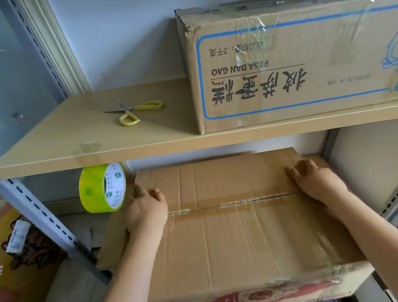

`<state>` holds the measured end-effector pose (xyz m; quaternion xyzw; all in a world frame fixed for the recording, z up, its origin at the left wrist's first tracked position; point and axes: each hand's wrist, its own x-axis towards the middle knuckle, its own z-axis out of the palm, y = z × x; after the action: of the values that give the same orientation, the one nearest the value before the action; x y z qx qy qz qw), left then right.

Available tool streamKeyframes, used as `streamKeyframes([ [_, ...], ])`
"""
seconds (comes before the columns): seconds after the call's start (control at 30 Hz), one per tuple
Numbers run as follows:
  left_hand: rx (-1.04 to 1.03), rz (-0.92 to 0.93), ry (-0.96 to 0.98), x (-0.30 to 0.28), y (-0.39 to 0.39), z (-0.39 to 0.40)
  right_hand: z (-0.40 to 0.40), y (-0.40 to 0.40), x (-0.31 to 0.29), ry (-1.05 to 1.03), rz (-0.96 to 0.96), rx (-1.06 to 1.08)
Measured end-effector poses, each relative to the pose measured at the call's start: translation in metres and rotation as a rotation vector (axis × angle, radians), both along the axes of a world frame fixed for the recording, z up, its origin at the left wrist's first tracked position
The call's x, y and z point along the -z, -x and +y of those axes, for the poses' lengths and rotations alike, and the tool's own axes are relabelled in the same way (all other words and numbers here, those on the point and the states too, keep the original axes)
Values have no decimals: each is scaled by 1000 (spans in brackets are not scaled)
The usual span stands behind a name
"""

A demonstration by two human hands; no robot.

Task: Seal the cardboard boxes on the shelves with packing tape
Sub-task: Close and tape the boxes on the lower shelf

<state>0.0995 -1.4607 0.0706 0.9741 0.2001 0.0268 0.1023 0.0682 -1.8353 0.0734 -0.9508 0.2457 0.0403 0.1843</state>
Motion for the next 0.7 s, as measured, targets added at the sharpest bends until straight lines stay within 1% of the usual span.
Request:
streamKeyframes([
  [0.1, 18, -15, -7, 3, 10, -6, -12, 2, -3, 23, -18, -4],
  [0.27, 82, 63, 18, -12, 19, -17, -25, 0, -12, 83, -47, -18],
  [0.33, 147, 69, 99, -21, 27, -2, -26, -1, -12, 166, -8, -22],
  [0.37, 179, 65, 204, -22, 34, 6, -25, -1, -10, 216, 12, -18],
  [0.4, 200, 53, 362, -21, 43, 12, -23, 0, -6, 250, 21, -6],
  [0.47, 173, 14, 702, -14, 61, 15, -21, 2, 3, 207, -14, 31],
  [0.5, 136, -20, 800, -9, 64, 14, -20, 3, 5, 174, -31, 50],
  [0.53, 100, -39, 852, -5, 64, 13, -17, 5, 4, 167, -30, 68],
  [0.6, 26, -71, 959, -4, 61, 14, -7, 5, -3, 269, 6, 84],
  [0.63, -28, -104, 1047, -3, 59, 16, 4, 5, -8, 351, 19, 65],
  [0.67, -81, -163, 1137, -1, 58, 20, 20, 5, -15, 391, -6, 14],
  [0.7, -137, -227, 1191, 2, 59, 25, 41, 4, -21, 356, -84, -66],
])
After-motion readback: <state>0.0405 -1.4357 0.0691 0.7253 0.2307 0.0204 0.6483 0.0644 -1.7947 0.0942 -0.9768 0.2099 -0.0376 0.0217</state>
